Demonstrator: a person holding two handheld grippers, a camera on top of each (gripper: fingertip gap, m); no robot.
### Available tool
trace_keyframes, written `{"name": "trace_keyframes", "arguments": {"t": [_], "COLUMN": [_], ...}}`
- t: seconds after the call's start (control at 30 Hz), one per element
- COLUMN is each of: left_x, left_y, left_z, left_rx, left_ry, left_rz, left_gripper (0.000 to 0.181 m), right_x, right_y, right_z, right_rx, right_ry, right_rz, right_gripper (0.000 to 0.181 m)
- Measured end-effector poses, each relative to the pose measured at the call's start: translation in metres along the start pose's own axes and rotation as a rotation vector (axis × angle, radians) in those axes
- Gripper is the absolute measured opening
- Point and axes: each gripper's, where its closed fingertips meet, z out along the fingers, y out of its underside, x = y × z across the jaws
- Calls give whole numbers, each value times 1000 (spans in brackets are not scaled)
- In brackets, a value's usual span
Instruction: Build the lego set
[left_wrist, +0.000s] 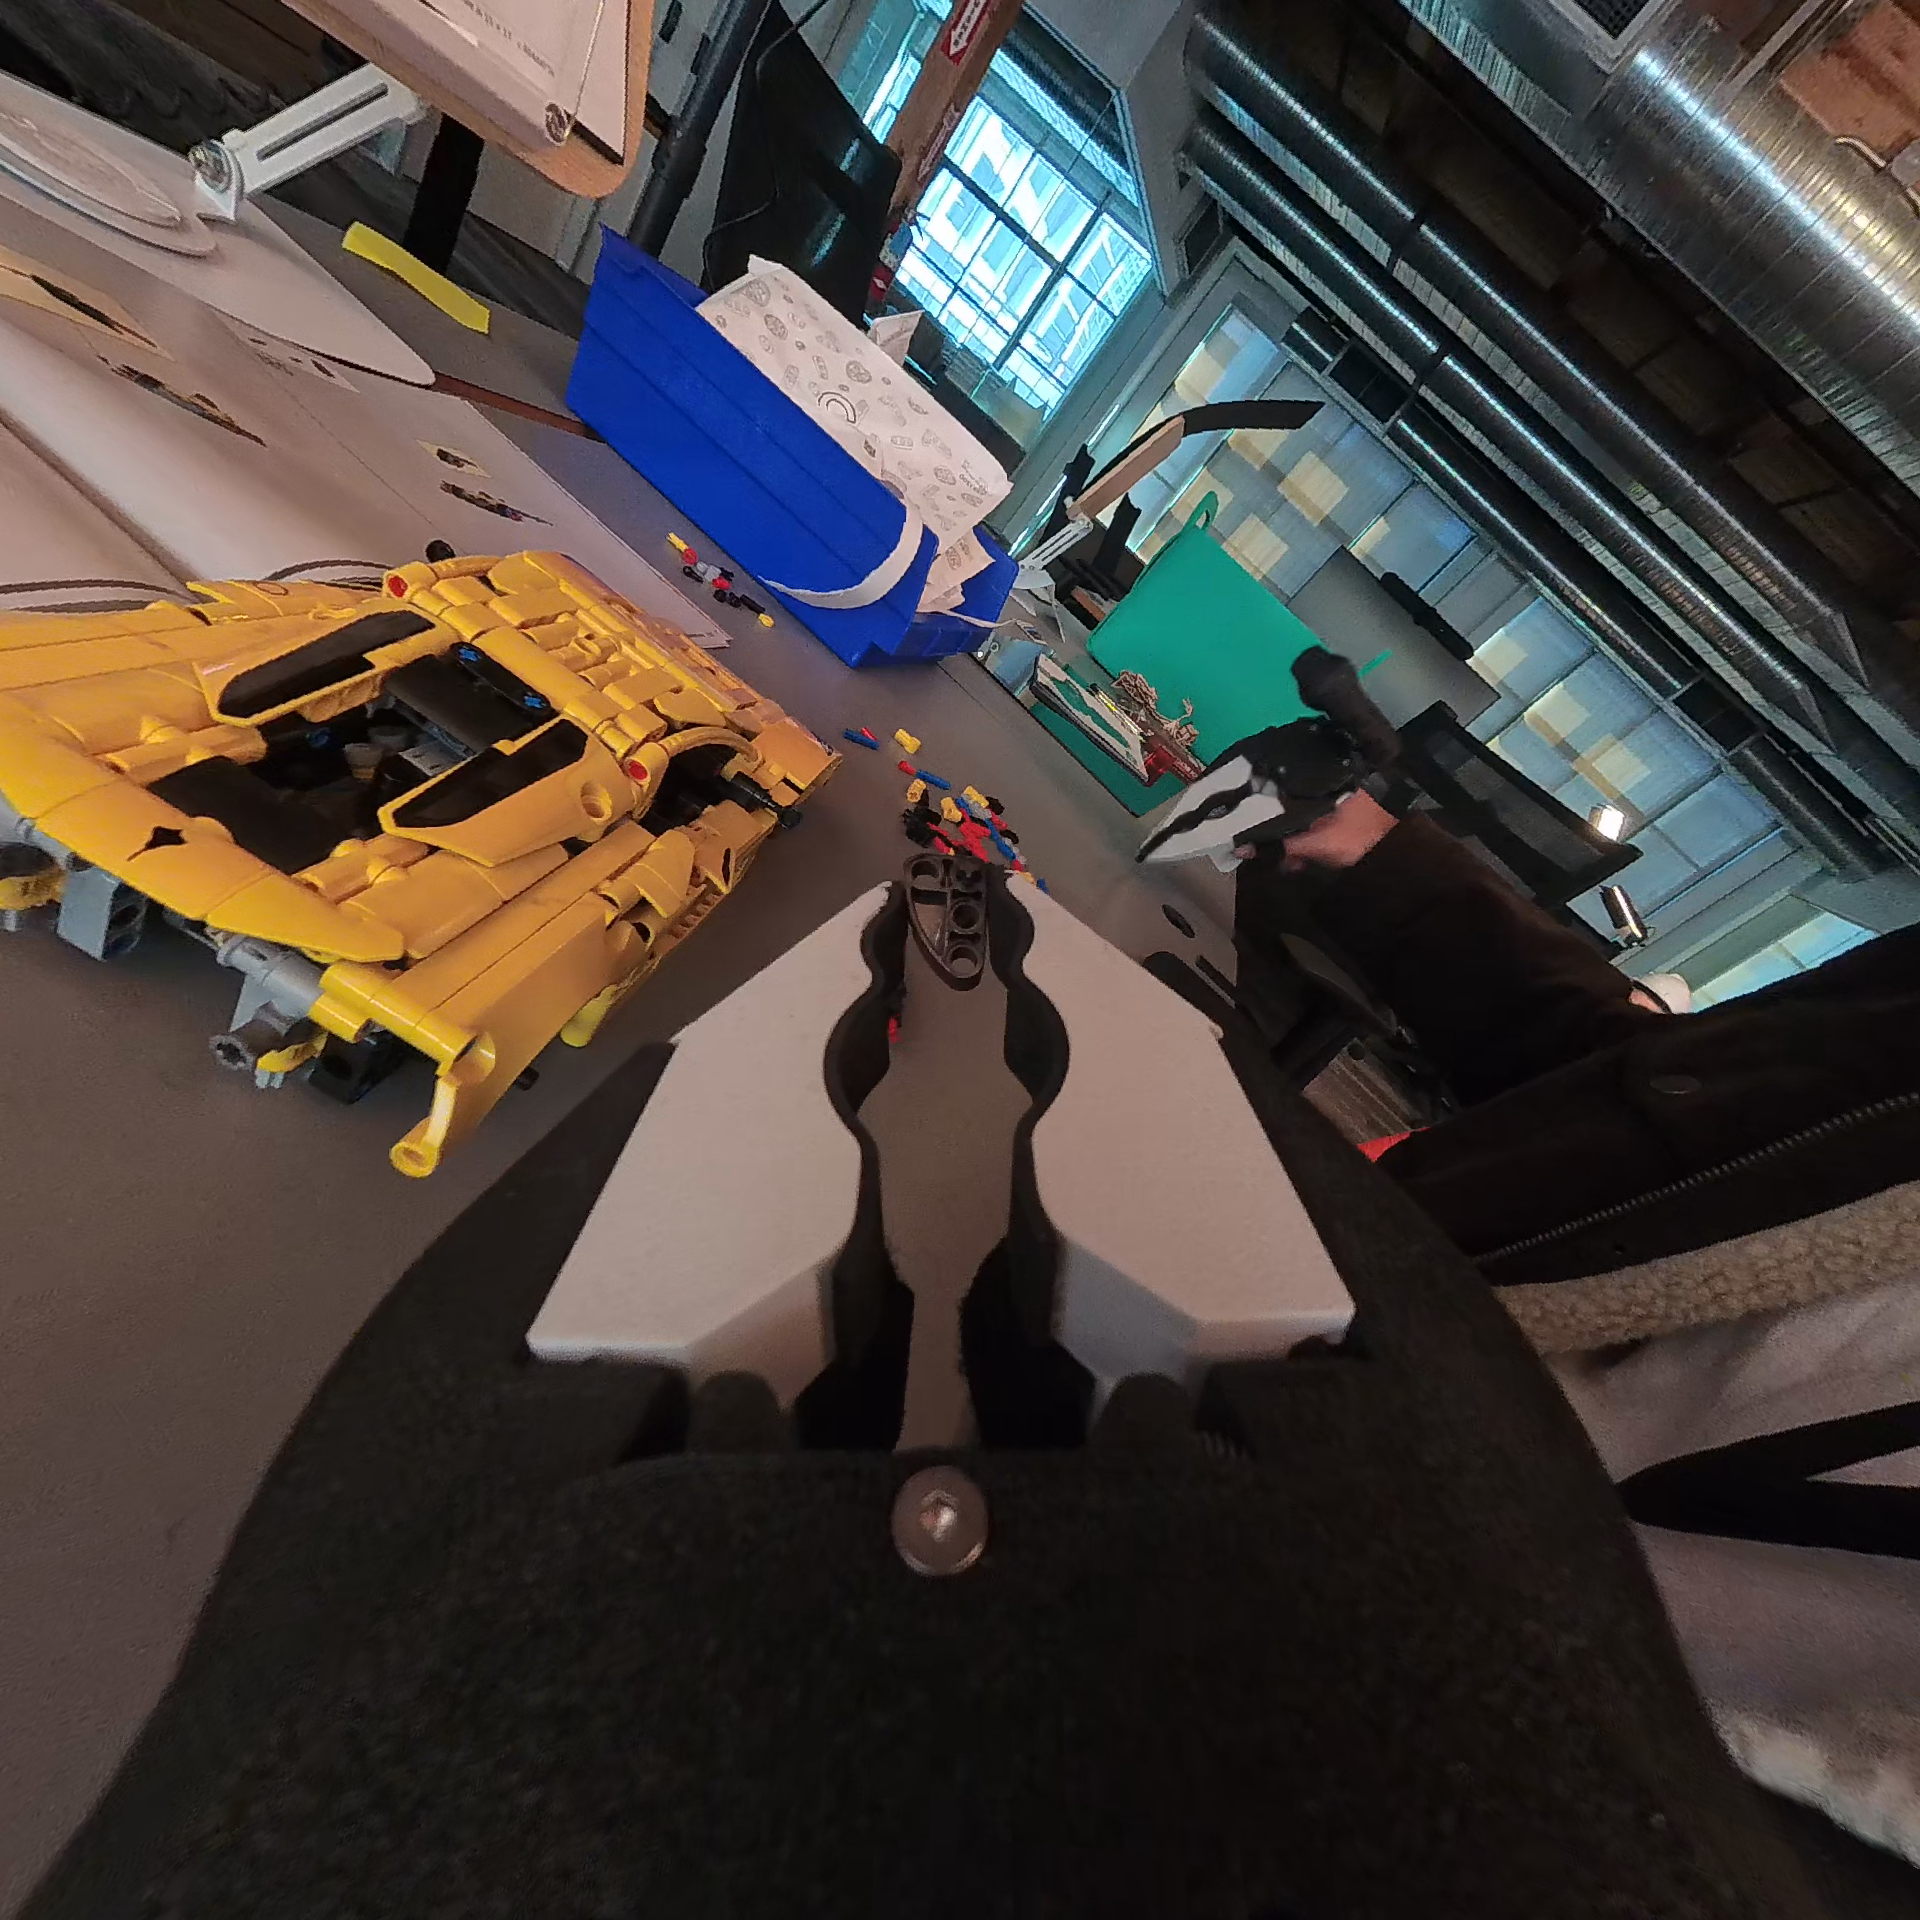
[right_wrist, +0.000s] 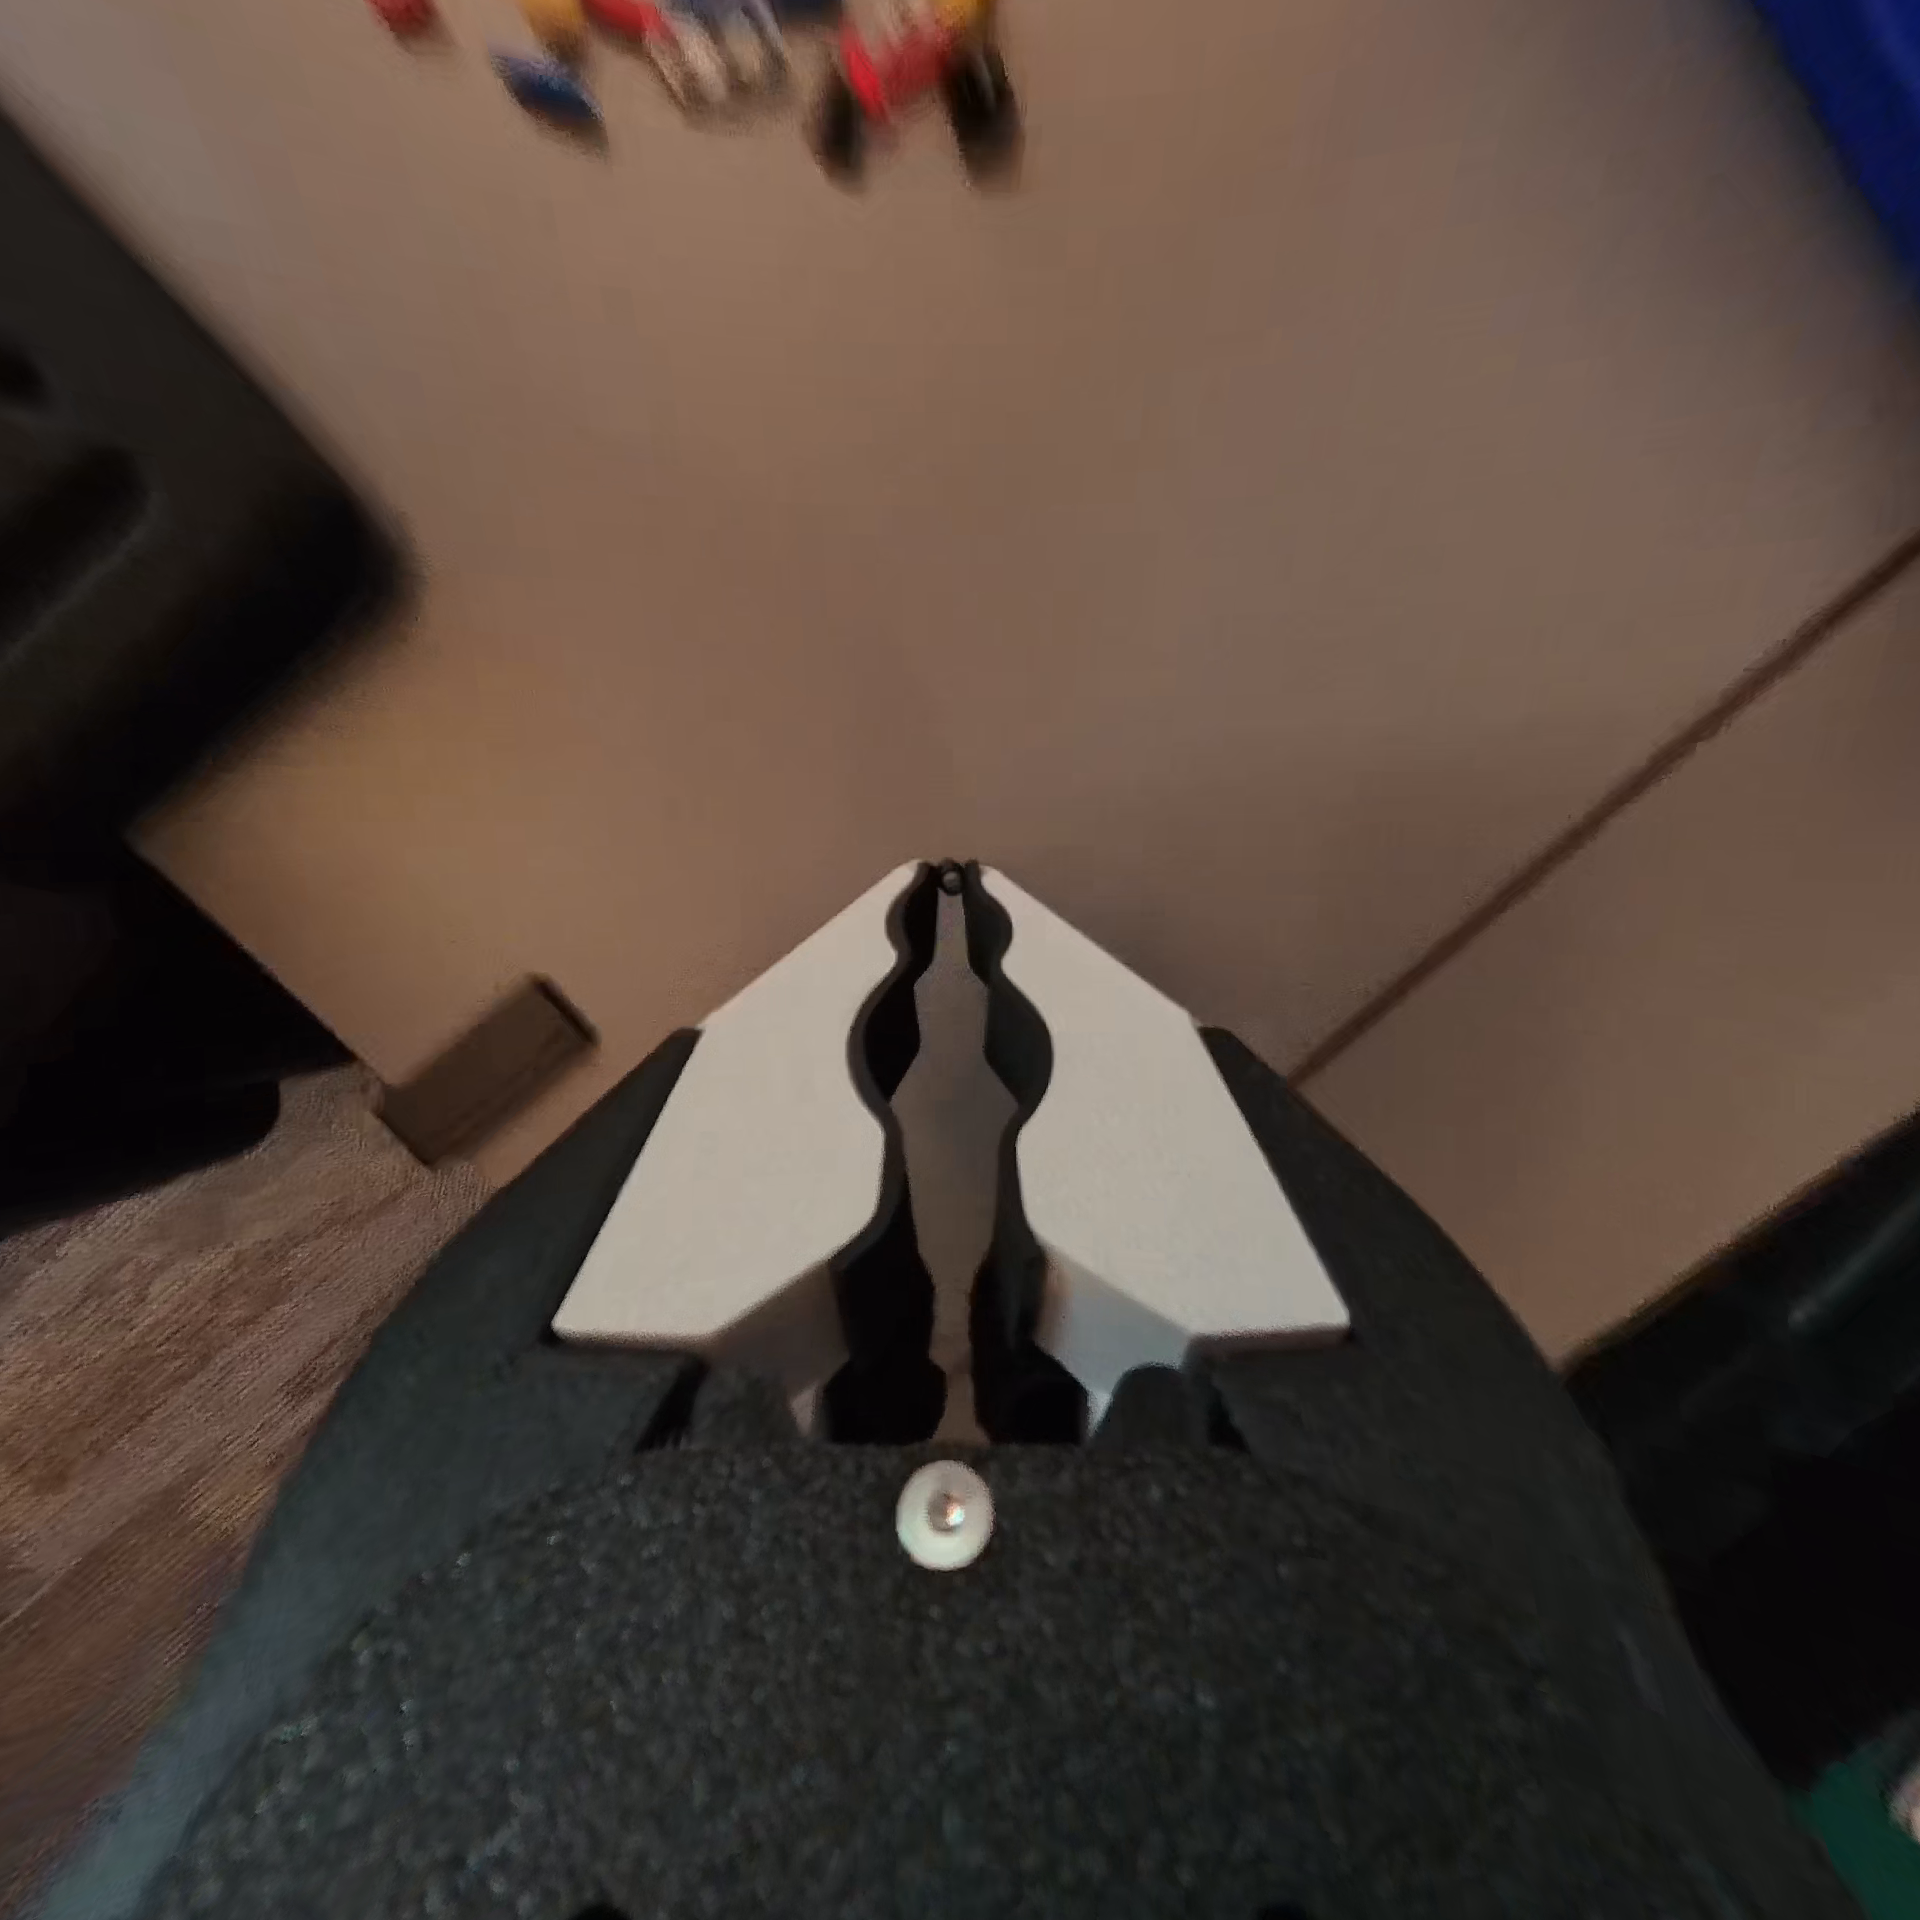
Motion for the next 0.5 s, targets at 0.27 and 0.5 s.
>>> {"name": "trace_keyframes", "arguments": {"t": [0.27, 0.5], "left_x": [45, 44], "left_y": [6, 4], "left_z": [48, 61], "left_rx": [43, 163], "left_ry": [251, 365], "left_rz": [-393, -827], "left_gripper": [15, 14], "right_x": [-153, -220], "right_y": [-239, -339], "right_z": [-28, 1], "right_rx": [779, 1018], "right_ry": [-179, 71], "right_rz": [-273, -395], "right_gripper": [4, 3]}}
